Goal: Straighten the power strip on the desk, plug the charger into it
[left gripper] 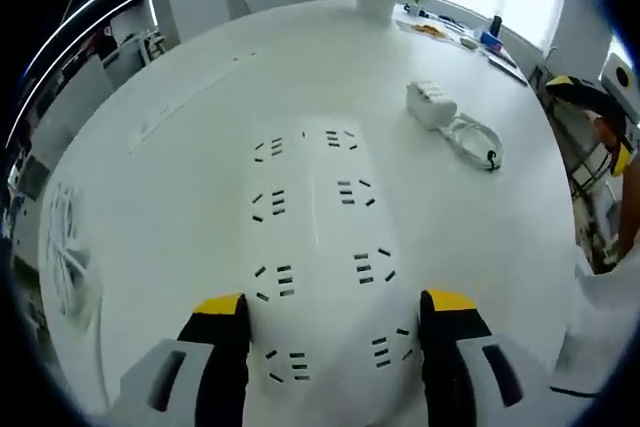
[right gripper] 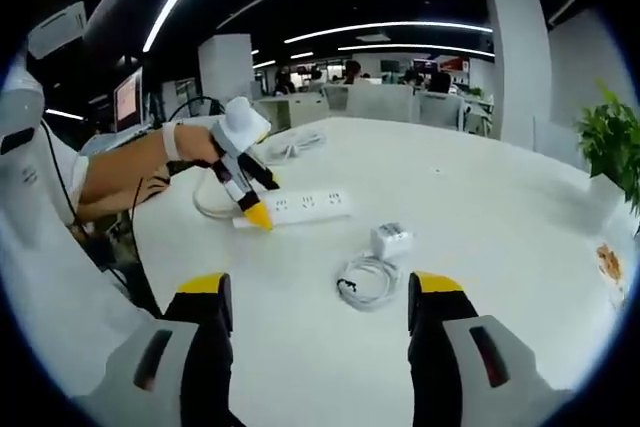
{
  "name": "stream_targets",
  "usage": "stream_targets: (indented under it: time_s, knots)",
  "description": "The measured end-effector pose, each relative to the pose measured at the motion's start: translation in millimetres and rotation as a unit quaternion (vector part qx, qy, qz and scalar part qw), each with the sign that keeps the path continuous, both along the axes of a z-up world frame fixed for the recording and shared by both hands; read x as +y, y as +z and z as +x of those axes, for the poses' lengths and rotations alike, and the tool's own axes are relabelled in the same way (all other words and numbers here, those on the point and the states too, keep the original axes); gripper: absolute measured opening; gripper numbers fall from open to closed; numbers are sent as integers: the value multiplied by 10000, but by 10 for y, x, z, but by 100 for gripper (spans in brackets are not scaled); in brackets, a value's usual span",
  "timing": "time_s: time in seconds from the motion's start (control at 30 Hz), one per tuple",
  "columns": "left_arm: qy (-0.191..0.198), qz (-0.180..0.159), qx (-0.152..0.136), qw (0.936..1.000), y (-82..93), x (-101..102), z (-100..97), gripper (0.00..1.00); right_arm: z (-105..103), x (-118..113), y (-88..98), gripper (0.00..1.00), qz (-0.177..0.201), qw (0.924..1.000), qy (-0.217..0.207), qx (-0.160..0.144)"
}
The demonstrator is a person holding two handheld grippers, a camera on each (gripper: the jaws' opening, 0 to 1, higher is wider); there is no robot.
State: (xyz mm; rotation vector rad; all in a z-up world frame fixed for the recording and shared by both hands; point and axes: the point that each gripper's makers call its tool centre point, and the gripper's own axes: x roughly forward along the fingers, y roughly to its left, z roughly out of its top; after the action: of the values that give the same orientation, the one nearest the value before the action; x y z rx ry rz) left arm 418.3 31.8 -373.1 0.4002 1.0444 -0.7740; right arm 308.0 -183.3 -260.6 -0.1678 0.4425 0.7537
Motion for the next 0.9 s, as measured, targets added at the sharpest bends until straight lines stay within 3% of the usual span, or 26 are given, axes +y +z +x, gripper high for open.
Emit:
stream_targets:
  time_s: [0.17,0.33,0.53,0.77,0.9]
  knots:
    - [-9,42,10,10000,-5,21,47,70,160,-4,-48,71,-802,9957,456,-31]
    - [-17,10,-14,10000,-5,28,68,70,284,114,53,71,-962,9910,898,-255]
    - [8,32,-37,10000,-7,34,109,70,514,197,91,73,-1408,9777,1557,-114]
    - [21,-26,-79,10000,4,8,14,70,705,270,167,71,-1392,9753,1706,-180]
    - [16,-17,-79,10000,6,-6,-24,70,723,379,192,71,-1495,9689,1944,-330]
